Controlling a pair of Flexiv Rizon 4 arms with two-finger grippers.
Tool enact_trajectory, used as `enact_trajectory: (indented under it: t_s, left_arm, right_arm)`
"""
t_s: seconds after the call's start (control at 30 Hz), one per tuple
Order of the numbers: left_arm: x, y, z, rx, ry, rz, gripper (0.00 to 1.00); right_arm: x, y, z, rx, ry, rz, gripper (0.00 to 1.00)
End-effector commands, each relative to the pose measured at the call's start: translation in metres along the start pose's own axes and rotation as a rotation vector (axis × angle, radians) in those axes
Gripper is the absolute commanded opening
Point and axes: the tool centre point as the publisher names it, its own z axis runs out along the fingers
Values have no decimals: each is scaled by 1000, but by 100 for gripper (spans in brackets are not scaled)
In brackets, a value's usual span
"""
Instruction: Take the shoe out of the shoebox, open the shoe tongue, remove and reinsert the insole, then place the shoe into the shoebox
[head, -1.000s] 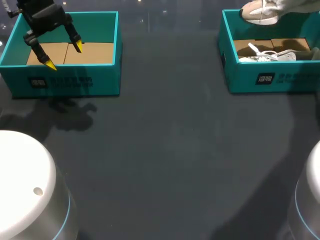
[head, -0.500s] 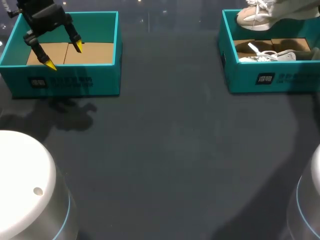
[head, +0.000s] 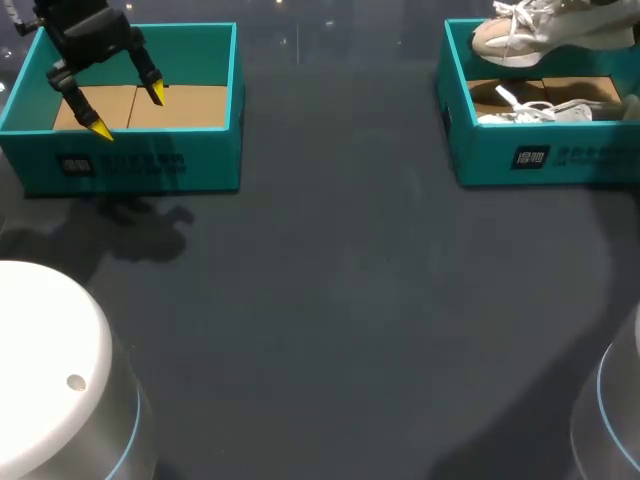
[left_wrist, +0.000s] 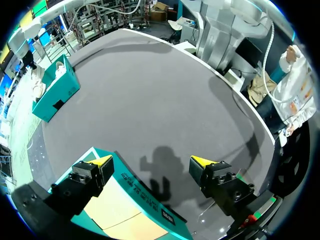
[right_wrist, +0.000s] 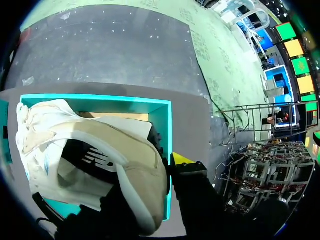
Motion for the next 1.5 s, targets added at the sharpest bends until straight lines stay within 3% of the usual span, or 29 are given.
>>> enact_trajectory:
  t_s: [0.03, 0.47, 0.77, 1.2, 1.5]
  left_arm:
    - [0, 0, -1, -1, 2, 0, 100]
    - [0, 0, -1, -1, 2, 0, 100]
    - [0, 0, -1, -1, 2, 0, 100]
    - [0, 0, -1, -1, 2, 0, 100]
    - [0, 0, -1, -1, 2, 0, 100]
  right_arm:
    - [1, -8, 6, -43, 7, 6, 0]
    - [25, -25, 11, -84, 33, 6, 0]
    - [34, -29, 23, -63, 30, 15, 0]
    - [33, -29, 28, -40, 33, 30, 0]
    - [41, -19, 54, -67, 30, 18, 0]
